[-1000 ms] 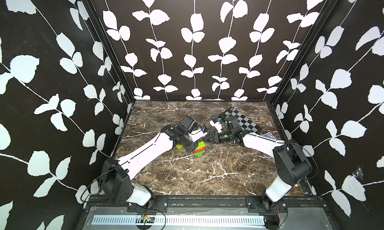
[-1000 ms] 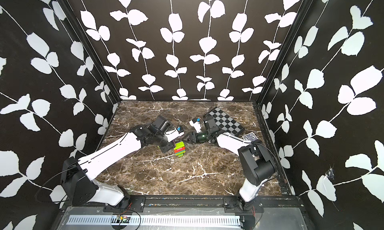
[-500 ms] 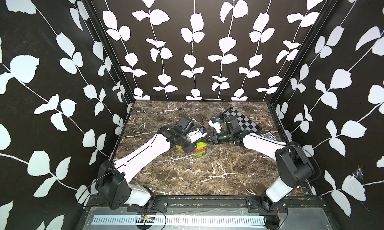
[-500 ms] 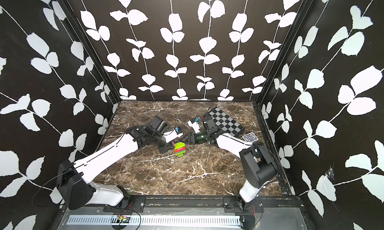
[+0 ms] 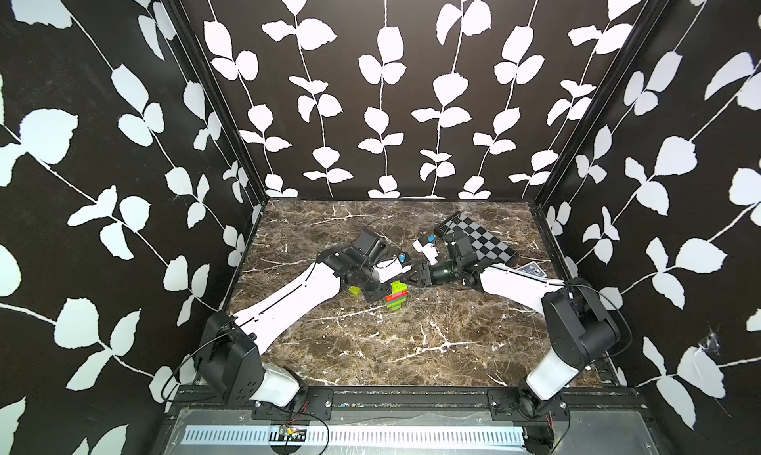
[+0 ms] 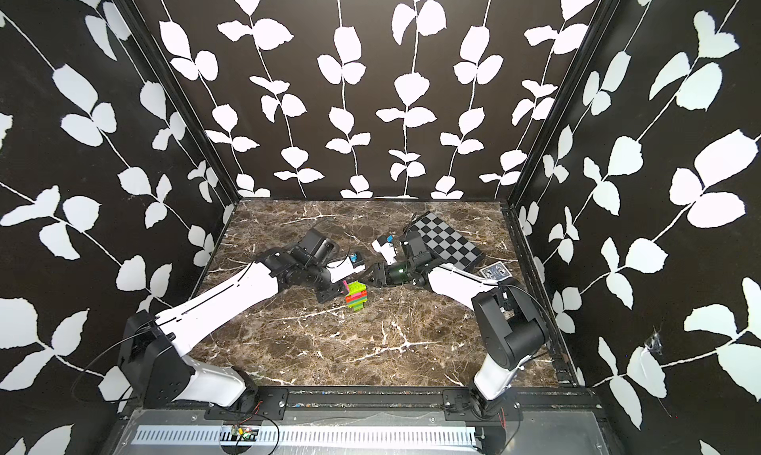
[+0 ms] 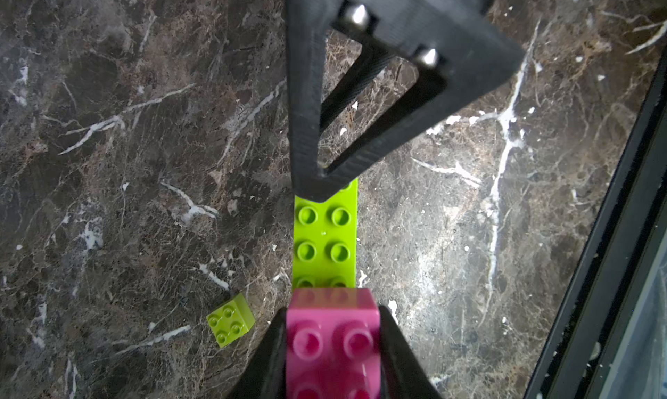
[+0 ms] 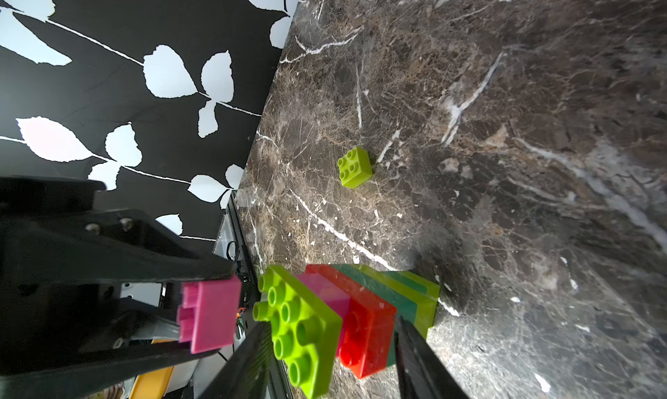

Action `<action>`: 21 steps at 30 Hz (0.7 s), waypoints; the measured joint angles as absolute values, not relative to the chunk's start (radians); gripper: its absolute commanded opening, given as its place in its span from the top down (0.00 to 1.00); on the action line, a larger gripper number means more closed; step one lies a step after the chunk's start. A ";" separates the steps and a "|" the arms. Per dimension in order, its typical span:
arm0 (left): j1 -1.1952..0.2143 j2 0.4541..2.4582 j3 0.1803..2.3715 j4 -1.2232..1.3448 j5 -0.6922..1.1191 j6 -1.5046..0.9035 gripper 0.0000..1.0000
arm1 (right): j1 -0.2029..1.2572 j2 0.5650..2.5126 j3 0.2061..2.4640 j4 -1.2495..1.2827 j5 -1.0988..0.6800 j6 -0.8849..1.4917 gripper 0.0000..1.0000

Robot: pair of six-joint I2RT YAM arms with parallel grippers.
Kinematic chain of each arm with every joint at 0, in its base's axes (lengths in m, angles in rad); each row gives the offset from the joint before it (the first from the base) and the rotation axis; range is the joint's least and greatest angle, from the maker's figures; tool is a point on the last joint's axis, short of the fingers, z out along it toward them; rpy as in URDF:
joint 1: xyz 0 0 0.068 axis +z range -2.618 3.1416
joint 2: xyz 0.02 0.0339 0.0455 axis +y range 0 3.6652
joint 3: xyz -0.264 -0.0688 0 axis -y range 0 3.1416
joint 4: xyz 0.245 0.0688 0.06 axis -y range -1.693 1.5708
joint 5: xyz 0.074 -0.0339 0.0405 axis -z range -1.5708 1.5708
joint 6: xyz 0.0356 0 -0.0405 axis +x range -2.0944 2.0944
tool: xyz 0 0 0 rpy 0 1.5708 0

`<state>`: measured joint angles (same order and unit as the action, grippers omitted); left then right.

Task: Assemble a carrot with lego
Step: Assemble the lego brick with the lego brick.

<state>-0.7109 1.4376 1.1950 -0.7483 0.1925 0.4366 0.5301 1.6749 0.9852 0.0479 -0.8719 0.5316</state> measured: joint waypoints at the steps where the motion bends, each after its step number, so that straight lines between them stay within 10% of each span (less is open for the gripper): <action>1: -0.711 1.443 1.195 -0.748 0.192 0.441 0.96 | 0.530 1.675 0.984 0.048 -0.872 0.532 0.47; 21: -0.710 1.476 1.194 -0.731 0.174 0.477 0.98 | 0.530 1.682 0.969 0.051 -0.873 0.531 0.52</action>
